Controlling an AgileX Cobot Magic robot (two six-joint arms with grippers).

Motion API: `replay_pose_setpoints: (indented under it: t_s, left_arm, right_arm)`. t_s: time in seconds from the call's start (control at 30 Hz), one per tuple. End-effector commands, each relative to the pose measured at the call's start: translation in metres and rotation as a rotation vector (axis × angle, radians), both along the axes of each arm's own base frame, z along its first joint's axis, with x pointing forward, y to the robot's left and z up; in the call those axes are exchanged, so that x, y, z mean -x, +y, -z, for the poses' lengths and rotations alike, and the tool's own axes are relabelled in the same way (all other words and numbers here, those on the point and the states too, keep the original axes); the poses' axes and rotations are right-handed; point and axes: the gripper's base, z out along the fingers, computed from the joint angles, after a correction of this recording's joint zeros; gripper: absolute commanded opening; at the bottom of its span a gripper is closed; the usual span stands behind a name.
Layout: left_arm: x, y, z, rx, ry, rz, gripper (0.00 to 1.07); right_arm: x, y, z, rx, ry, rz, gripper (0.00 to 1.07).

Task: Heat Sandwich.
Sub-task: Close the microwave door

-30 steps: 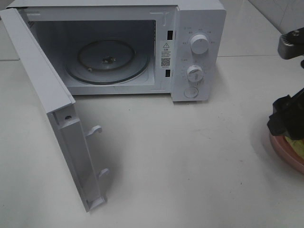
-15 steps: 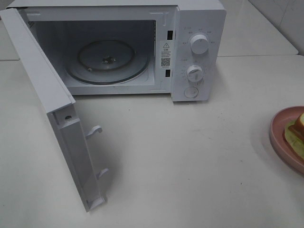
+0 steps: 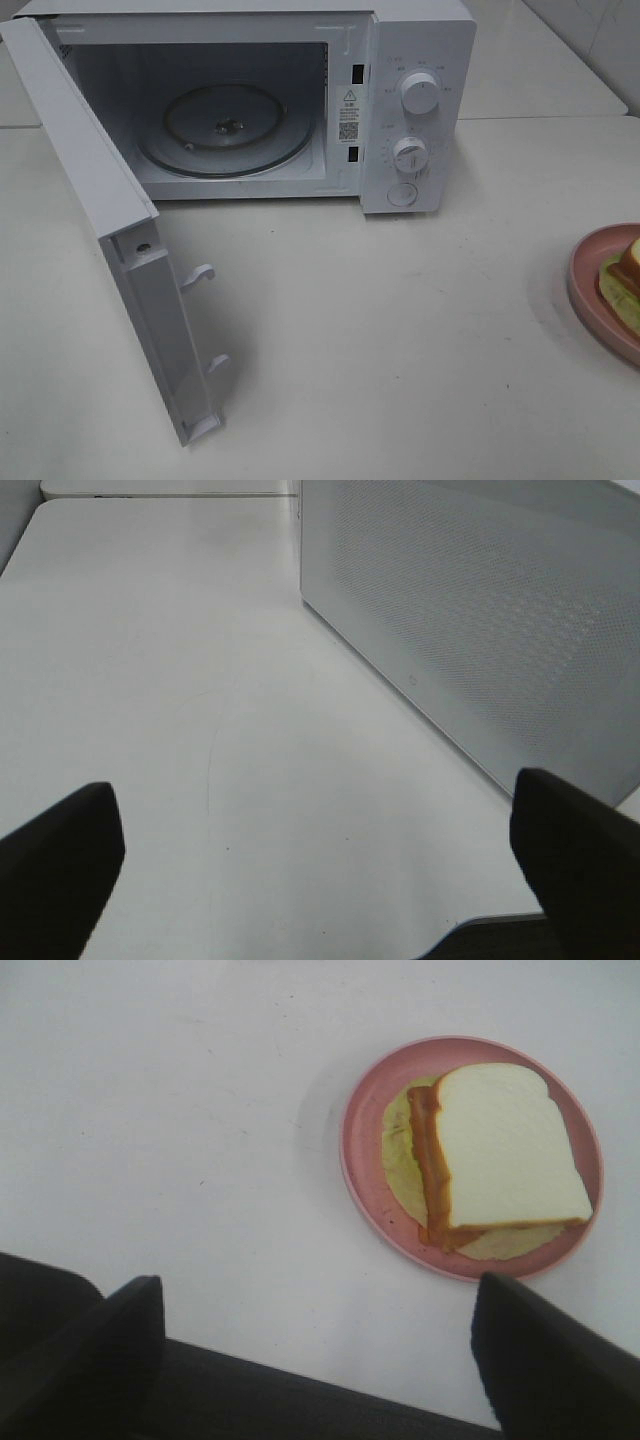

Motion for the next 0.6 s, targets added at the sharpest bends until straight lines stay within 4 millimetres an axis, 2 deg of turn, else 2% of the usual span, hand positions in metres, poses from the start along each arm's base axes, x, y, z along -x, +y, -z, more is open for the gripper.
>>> replay_pose_setpoints:
  t_s: [0.03,0.3,0.47,0.6]
  left_arm:
    - [0.000,0.000,-0.001,0.008,-0.016,-0.003,0.98]
    - [0.000,0.000,-0.001,0.008,-0.016,-0.003,0.98]
    - [0.000,0.000,-0.001,0.008,-0.016,-0.003,0.98]
    - [0.000,0.000,-0.001,0.008,-0.016,-0.003,0.98]
  right_arm:
    - [0.014,-0.007,0.001,-0.007,-0.045,0.048,0.76]
    - [0.037,-0.014,0.022,-0.034,-0.127,0.161,0.76]
    - [0.040,-0.012,0.037,-0.058,-0.153,0.193,0.76]
    - [0.042,-0.011,0.036,-0.072,-0.202,0.198,0.76]
